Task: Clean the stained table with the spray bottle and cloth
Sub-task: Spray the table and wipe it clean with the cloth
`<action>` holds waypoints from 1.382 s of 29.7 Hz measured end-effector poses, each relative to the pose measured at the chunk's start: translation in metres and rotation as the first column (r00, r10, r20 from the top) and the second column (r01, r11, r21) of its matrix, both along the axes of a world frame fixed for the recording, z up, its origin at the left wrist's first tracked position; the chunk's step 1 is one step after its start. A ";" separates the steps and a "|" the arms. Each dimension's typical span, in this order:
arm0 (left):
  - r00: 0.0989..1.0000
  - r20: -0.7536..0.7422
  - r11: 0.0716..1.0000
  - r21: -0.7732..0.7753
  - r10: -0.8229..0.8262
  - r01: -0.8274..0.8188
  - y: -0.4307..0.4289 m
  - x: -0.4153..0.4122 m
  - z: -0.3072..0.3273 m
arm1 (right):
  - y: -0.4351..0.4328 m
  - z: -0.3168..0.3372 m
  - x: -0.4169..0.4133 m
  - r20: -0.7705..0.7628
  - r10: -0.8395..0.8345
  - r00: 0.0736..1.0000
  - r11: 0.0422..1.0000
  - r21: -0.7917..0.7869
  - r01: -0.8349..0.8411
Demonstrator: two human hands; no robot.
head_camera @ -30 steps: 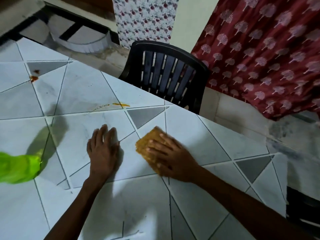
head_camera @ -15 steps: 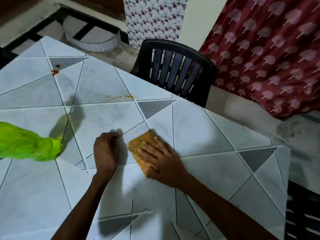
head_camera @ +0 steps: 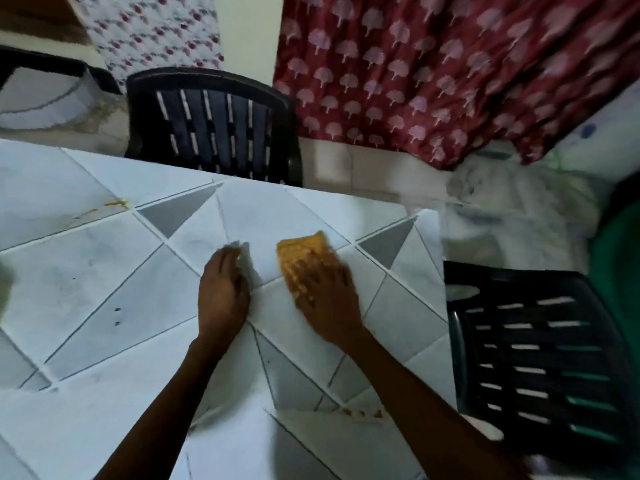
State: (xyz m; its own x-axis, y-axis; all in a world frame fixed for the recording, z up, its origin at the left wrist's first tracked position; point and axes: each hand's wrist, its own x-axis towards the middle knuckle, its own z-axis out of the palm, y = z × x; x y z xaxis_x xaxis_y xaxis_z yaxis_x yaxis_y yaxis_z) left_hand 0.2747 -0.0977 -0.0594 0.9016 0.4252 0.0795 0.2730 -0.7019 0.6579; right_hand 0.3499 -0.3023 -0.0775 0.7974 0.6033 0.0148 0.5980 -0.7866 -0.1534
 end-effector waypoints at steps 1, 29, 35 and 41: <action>0.999 -0.005 0.998 0.033 -0.051 0.052 -0.011 0.007 -0.002 | -0.033 -0.002 0.006 -0.004 -0.152 0.988 0.988 0.005 0.152; 0.948 -0.289 0.951 0.233 -0.133 0.205 -0.199 -0.049 -0.018 | -0.235 0.002 -0.143 -0.115 -0.221 0.968 0.975 0.002 0.223; 0.959 -0.261 0.960 0.225 -0.106 0.167 -0.207 -0.099 -0.019 | -0.283 -0.001 -0.228 -0.211 -0.191 0.959 0.981 0.000 0.195; 0.968 -0.242 0.973 0.201 -0.060 0.110 -0.191 -0.125 -0.016 | -0.198 -0.008 -0.055 -0.144 -0.370 0.918 0.929 -0.034 0.369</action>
State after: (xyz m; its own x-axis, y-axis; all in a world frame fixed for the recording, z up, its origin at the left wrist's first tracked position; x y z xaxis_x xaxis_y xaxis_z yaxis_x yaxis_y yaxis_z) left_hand 0.1496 -0.2890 -0.0749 0.9378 0.3424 -0.0573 0.3340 -0.8450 0.4177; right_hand 0.2946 -0.4998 -0.0853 0.9566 0.2652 -0.1211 0.2362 -0.9485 -0.2110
